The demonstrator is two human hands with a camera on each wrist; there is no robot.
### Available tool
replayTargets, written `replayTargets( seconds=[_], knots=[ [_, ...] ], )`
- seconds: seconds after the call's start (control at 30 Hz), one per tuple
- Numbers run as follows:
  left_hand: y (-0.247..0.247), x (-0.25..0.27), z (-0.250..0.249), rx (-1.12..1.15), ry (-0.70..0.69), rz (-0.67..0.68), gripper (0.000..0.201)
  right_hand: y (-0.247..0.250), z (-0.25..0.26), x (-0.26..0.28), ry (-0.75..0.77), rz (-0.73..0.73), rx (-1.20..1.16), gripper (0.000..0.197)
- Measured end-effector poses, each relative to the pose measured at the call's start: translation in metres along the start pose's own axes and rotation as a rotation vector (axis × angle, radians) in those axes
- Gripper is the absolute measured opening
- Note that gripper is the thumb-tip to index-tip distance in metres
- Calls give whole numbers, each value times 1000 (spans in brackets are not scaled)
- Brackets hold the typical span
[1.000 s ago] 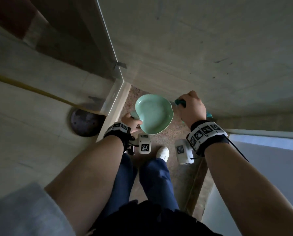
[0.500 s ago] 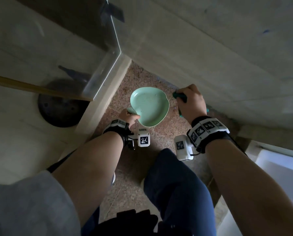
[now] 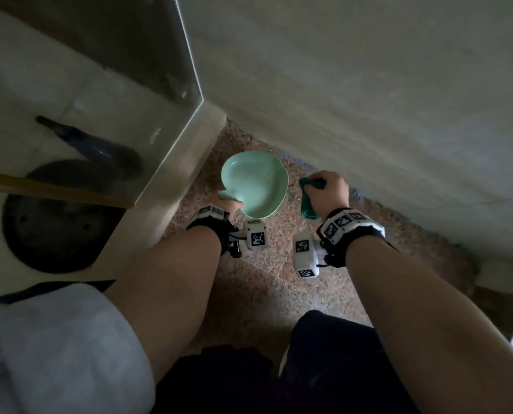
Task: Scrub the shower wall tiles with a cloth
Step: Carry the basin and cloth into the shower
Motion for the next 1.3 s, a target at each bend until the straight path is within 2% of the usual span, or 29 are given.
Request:
replayTargets(
  seconds=[0.1,0.27,0.6,0.7,0.83,0.9,1.0,1.1,1.2,1.3],
  knots=[
    [-5,-6,-2,-146,-4,45,42,-12,-18,-1,-68,7,-54,22],
    [-18,-10,0,-195,-19,101,40,-21,-40,10,-135,8,-89,22],
    [-23,-18,12,-210,51,94,40,-26,-51,1,-189,31,-85,22],
    [-12,-18,22,-176,98,-18,51,-29,-49,-2,-184,47,-84,21],
    [-9,-18,27,-243,148,44,41,-24,-44,-2,-169,55,-81,19],
    [1,-5,21,-209,184,7,47,-15,-37,5,-164,62,-79,18],
    [22,25,6,-183,232,-78,83,10,-17,29,-159,87,-62,20],
    [40,69,-19,-116,214,-93,78,42,10,63,-150,112,-52,22],
    [58,126,-54,-111,204,-31,66,76,36,104,-153,128,-44,21],
    [76,169,-78,-12,188,-27,71,108,64,145,-145,150,-27,19]
  ],
)
Point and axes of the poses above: each hand's wrist, its own x-axis away from the middle knuckle, its own y-axis out of the back of the hand, z = x × y, the point moved 10 cm from there along -x, towards the middle knuckle, and after that the axes turned 8 degrees about -y, right-handed, at the moved point
